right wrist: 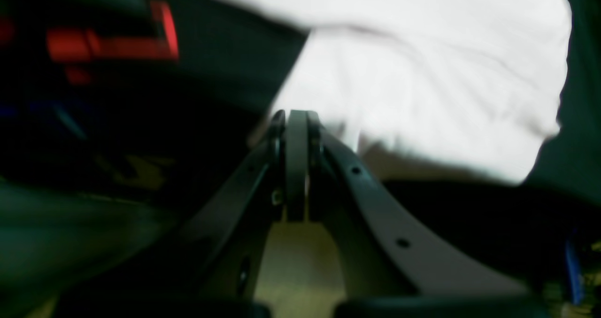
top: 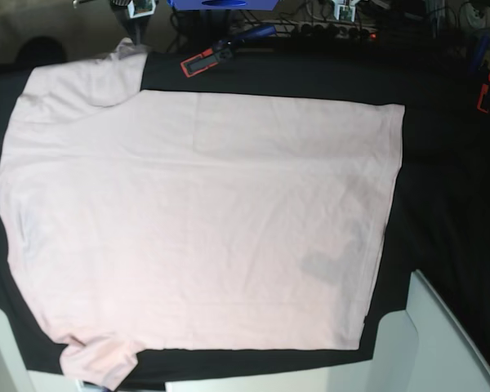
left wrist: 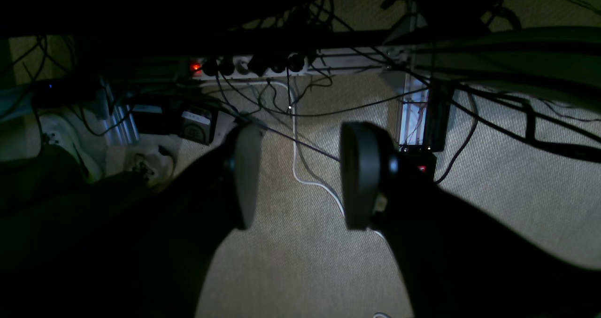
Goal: Fold the T-shirt properly
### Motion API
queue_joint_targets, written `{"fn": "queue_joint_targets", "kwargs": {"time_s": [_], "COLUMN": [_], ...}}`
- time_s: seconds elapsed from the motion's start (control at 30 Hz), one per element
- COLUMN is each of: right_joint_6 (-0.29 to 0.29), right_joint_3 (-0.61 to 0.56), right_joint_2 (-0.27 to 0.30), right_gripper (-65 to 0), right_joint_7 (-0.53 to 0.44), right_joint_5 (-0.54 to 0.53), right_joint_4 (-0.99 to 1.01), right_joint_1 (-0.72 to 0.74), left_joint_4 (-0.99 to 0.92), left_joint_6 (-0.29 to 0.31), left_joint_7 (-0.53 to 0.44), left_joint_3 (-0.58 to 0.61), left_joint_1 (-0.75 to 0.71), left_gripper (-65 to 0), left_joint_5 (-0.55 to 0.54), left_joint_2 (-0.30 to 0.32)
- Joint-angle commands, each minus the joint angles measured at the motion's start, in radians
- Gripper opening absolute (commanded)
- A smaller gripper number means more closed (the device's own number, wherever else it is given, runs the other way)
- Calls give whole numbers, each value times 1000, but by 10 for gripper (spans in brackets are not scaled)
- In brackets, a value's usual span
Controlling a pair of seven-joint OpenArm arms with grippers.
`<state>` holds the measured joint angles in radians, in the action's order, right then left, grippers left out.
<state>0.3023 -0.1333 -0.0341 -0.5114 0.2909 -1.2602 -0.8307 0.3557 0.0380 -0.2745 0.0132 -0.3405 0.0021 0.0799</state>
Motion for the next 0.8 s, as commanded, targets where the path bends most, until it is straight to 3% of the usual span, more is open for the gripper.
{"fn": "queue_joint_targets", "kwargs": {"time_s": [0.0,0.2,0.3,0.4,0.47,0.6,0.7,0.77], "right_joint_6": [8,4,4,2,-39,-191,-228,-228], "right_joint_3": [-1,-1,-9,-1,-7,-7,1,1], "right_joint_2": [-3,-3,32,41,53,55,55,55], "right_gripper": [-650,-650,-650,-650,-650,-650,-650,-650], "right_joint_7": [-20,-20,4,179,305,325,325,325], "right_joint_5": [-14,-325,-416,-436,-436,-434,-434,-434], "right_joint_4": [32,264,454,722,940,1161,1157,1150], "right_joint_1": [-19,60,161,333,468,606,614,614], "left_joint_4": [3,1,-1,-1,-2,-42,-163,-169], "left_joint_6": [0,0,0,0,0,0,3,3], "left_joint_7": [-9,-9,-9,-9,-4,7,123,125], "left_joint_3": [0,0,0,0,0,-3,0,0], "left_joint_1": [-13,-13,-13,-12,-10,8,85,91], "left_gripper": [-386,-386,-386,-386,-381,-371,-254,-185], "left_joint_5": [0,0,0,0,0,0,3,3], "left_joint_2": [5,7,7,5,5,5,1,1]}}
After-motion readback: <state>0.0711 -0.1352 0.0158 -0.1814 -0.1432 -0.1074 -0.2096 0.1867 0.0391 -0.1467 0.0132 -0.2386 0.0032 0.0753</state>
